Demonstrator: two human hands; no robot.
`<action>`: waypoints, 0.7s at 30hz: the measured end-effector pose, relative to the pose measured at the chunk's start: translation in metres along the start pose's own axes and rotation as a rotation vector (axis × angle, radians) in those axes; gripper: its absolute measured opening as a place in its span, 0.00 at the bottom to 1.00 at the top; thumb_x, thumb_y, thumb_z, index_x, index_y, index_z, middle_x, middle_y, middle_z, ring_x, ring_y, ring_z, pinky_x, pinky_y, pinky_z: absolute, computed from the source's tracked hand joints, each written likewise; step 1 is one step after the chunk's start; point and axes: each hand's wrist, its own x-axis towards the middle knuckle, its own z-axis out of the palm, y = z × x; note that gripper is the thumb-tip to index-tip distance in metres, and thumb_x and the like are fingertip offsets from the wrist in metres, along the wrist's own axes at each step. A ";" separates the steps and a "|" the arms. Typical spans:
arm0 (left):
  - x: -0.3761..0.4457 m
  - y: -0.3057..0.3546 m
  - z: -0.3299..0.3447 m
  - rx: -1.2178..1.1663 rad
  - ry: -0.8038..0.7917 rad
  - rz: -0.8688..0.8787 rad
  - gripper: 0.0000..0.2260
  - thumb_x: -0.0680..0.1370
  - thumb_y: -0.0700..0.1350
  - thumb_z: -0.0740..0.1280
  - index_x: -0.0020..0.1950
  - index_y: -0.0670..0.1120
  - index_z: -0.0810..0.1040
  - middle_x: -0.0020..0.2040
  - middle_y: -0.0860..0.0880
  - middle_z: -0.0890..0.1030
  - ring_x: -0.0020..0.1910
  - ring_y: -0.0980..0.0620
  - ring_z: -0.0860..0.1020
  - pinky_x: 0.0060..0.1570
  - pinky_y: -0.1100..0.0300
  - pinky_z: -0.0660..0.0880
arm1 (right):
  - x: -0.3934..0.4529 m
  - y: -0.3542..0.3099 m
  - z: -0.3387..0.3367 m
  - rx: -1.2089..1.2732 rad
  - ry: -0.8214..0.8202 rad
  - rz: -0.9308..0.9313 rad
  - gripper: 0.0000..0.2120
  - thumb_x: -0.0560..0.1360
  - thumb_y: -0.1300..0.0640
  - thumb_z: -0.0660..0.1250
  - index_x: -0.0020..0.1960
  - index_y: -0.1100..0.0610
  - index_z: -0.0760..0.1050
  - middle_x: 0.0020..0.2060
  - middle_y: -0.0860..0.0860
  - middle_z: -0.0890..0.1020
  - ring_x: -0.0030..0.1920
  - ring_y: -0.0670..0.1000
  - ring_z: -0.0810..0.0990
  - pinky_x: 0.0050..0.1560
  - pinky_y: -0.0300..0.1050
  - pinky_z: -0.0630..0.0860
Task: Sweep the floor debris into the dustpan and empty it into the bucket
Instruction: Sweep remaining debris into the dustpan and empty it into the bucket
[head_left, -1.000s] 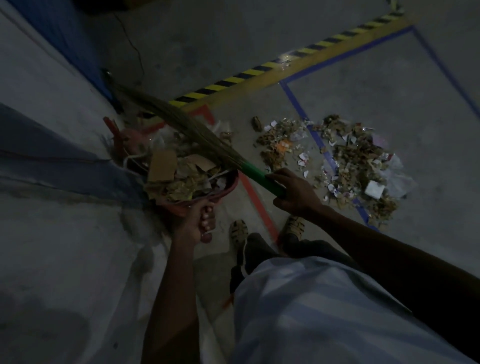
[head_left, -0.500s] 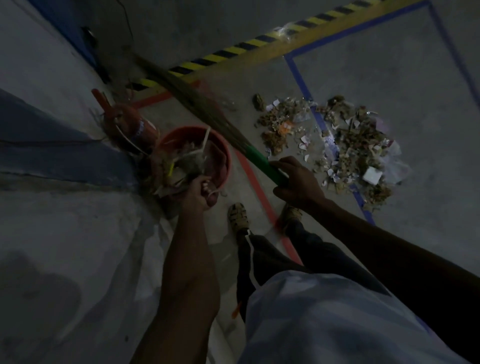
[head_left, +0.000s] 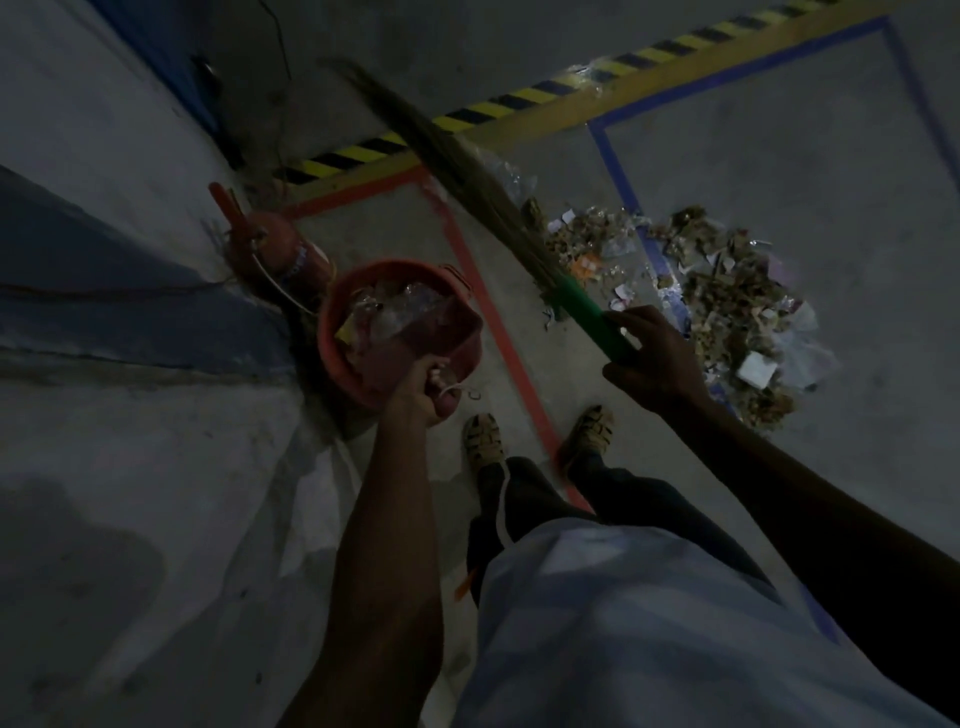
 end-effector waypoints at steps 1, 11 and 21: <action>-0.004 -0.003 0.000 -0.001 -0.007 -0.006 0.24 0.82 0.38 0.57 0.25 0.48 0.61 0.20 0.52 0.64 0.16 0.57 0.63 0.17 0.69 0.64 | 0.002 0.001 -0.002 -0.003 0.011 0.006 0.31 0.67 0.60 0.76 0.69 0.59 0.74 0.60 0.57 0.76 0.52 0.58 0.78 0.45 0.48 0.76; -0.038 -0.049 -0.022 -0.138 -0.007 -0.042 0.19 0.81 0.37 0.57 0.31 0.48 0.61 0.20 0.51 0.64 0.16 0.56 0.64 0.18 0.70 0.64 | -0.009 0.006 0.002 0.002 -0.062 0.074 0.30 0.69 0.60 0.76 0.70 0.58 0.74 0.62 0.58 0.75 0.55 0.58 0.76 0.52 0.51 0.75; -0.088 -0.151 -0.077 -0.334 -0.020 0.199 0.15 0.81 0.37 0.58 0.36 0.49 0.61 0.22 0.52 0.65 0.19 0.57 0.65 0.19 0.67 0.65 | -0.053 0.026 0.006 0.238 -0.297 0.115 0.25 0.74 0.62 0.73 0.70 0.57 0.73 0.51 0.58 0.81 0.28 0.51 0.82 0.26 0.50 0.79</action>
